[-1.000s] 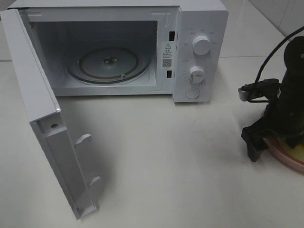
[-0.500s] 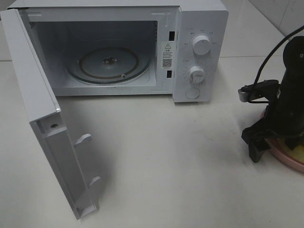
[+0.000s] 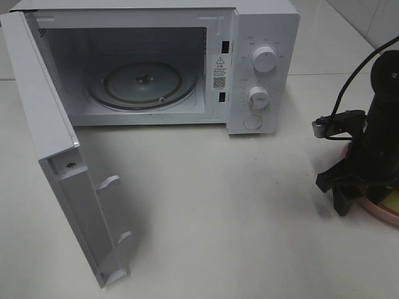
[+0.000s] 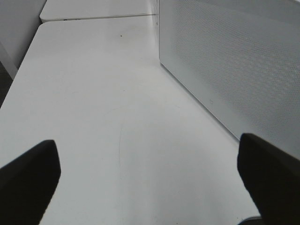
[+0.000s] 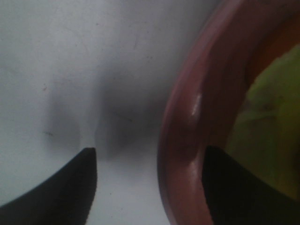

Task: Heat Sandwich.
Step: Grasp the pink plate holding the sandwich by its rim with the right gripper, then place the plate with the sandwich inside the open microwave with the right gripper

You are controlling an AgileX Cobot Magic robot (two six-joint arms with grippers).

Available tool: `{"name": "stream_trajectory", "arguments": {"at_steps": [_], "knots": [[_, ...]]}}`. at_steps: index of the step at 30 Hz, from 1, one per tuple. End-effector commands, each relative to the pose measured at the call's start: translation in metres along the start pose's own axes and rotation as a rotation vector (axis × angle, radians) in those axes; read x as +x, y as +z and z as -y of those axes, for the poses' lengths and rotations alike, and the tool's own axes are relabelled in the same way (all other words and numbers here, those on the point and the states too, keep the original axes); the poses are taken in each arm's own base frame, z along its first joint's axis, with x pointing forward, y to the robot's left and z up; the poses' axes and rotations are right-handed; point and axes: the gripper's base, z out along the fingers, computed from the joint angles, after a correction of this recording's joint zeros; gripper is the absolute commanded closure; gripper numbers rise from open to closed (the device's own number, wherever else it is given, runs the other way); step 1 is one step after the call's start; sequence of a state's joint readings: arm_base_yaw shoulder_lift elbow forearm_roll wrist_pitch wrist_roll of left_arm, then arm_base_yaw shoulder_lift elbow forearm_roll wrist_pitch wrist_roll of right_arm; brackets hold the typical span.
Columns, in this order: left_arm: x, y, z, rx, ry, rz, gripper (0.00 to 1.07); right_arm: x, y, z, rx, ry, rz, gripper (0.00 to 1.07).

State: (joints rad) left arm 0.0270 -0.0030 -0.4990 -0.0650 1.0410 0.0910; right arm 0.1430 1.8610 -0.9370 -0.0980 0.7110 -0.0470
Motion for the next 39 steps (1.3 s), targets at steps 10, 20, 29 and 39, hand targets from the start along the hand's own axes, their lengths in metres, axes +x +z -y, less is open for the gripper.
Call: {"name": "stream_trajectory", "arguments": {"at_steps": [10, 20, 29, 39], "knots": [[0.002, -0.003, 0.000, 0.001, 0.000, 0.027, 0.10, -0.001, 0.000, 0.009, 0.090, 0.069, 0.032, 1.07], [0.002, -0.003, 0.000, 0.001, 0.000, 0.027, 0.10, -0.001, 0.000, 0.008, 0.088, 0.072, 0.030, 1.07], [0.002, -0.003, 0.000, 0.001, 0.000, 0.027, 0.10, -0.001, 0.000, 0.007, 0.089, 0.067, 0.028, 1.07], [0.002, -0.003, 0.000, 0.001, 0.000, 0.027, 0.10, -0.002, -0.002, -0.006, 0.127, 0.018, 0.025, 1.07]]}}
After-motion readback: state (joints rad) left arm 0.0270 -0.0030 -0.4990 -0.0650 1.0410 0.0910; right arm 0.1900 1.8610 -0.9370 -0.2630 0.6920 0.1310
